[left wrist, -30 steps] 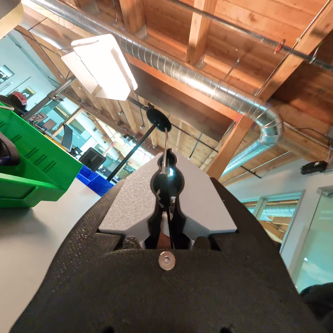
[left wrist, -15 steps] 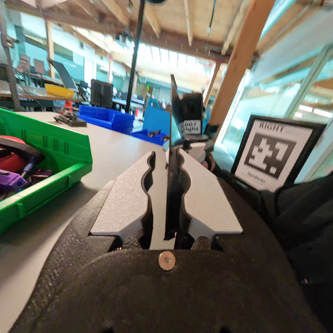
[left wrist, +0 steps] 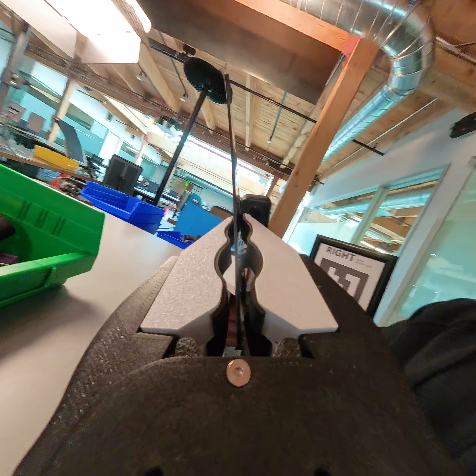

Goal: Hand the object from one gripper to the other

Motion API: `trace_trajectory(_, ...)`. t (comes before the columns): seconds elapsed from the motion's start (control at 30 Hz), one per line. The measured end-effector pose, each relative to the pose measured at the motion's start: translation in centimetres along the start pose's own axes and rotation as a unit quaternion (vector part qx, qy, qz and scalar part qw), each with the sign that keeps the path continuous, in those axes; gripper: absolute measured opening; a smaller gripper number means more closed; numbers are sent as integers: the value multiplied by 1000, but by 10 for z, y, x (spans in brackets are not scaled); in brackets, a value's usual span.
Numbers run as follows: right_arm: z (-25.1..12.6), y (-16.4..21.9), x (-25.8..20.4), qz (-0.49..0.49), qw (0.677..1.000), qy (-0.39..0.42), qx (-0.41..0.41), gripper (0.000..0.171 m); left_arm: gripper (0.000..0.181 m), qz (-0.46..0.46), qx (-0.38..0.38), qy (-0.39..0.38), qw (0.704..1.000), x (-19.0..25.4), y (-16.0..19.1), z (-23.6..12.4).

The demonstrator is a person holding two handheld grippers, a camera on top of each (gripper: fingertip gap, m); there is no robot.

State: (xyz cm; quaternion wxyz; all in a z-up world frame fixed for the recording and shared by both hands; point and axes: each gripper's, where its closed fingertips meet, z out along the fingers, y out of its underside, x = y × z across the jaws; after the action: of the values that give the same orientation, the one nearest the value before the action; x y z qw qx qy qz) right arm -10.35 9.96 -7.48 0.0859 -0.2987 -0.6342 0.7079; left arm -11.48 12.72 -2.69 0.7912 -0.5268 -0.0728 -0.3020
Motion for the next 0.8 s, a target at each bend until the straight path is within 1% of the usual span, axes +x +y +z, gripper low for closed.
trace_trajectory(0.07, -1, 3, 0, -1, 1000, -3, -14, 3, 2, -13, -14, 21, 1000, 4, 2, -1)
trace_trajectory(0.17, -6, 7, -2, -7, 999, -7, -36, 3, 7, 3, -49, 29, 998, 5, 8, -5)
trace_trajectory(0.23, -7, 8, -1, -11, 999, -3, -42, 2, 2, 16, -78, 32, 996, 7, 15, -6)
trace_trajectory(0.27, -8, 6, 1, -12, 999, 2, -36, 3, 3, 23, -77, 27, 996, 6, 15, -6)
trace_trajectory(0.33, -7, -1, 4, 2, 1000, 5, -5, 7, 3, 28, -52, 4, 998, 0, 8, -6)
trace_trajectory(0.37, -7, -5, 6, 12, 1000, 10, 12, 12, 2, 22, -29, -8, 999, -5, 2, -7)
trace_trajectory(0.4, -6, -6, 8, 20, 1000, 9, 21, 19, 2, 10, -2, -14, 1000, -8, -4, -8)
trace_trajectory(0.47, -1, -1, 7, 29, 999, 4, 15, 24, 2, -14, 62, -10, 998, -10, -19, -13)
trace_trajectory(0.5, 2, 2, 7, 27, 1000, 5, 11, 23, 2, -21, 79, -2, 997, -8, -21, -14)
trace_trajectory(0.57, 4, 1, 5, 16, 1000, 4, 14, 3, 2, -27, 67, -1, 997, -8, -16, -10)
trace_trajectory(0.7, -1, 1, 4, 12, 1000, -1, 4, 3, 5, -12, 32, 10, 999, -3, -8, -8)
trace_trajectory(0.8, -7, 1, 6, 8, 1000, 5, -9, 2, 2, 3, 2, 18, 1000, 0, -3, -8)
